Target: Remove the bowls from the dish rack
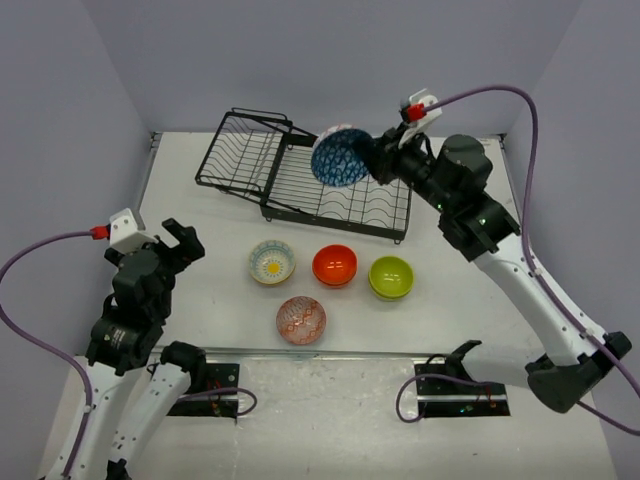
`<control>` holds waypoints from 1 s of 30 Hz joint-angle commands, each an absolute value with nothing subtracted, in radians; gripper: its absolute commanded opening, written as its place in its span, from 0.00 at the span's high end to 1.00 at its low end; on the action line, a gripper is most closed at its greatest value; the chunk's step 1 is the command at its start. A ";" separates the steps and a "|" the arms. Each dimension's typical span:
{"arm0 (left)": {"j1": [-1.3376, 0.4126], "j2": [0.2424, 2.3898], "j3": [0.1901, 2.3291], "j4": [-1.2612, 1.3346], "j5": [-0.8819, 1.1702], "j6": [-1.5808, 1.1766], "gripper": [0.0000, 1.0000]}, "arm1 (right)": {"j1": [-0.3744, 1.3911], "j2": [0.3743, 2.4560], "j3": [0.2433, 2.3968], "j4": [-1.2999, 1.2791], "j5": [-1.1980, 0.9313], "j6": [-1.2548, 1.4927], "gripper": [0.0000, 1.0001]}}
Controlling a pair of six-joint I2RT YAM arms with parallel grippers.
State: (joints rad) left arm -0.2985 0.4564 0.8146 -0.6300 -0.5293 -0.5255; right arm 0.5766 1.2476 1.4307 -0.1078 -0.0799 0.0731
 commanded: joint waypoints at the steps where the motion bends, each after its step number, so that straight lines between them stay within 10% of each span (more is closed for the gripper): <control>1: -0.273 0.445 0.805 -0.578 -0.485 -0.486 0.00 | 0.644 1.244 1.333 -0.380 -0.334 0.301 1.00; 30: -0.273 0.367 0.784 -0.555 -0.433 -0.463 0.00 | 0.999 1.738 1.465 -0.870 -0.251 0.179 1.00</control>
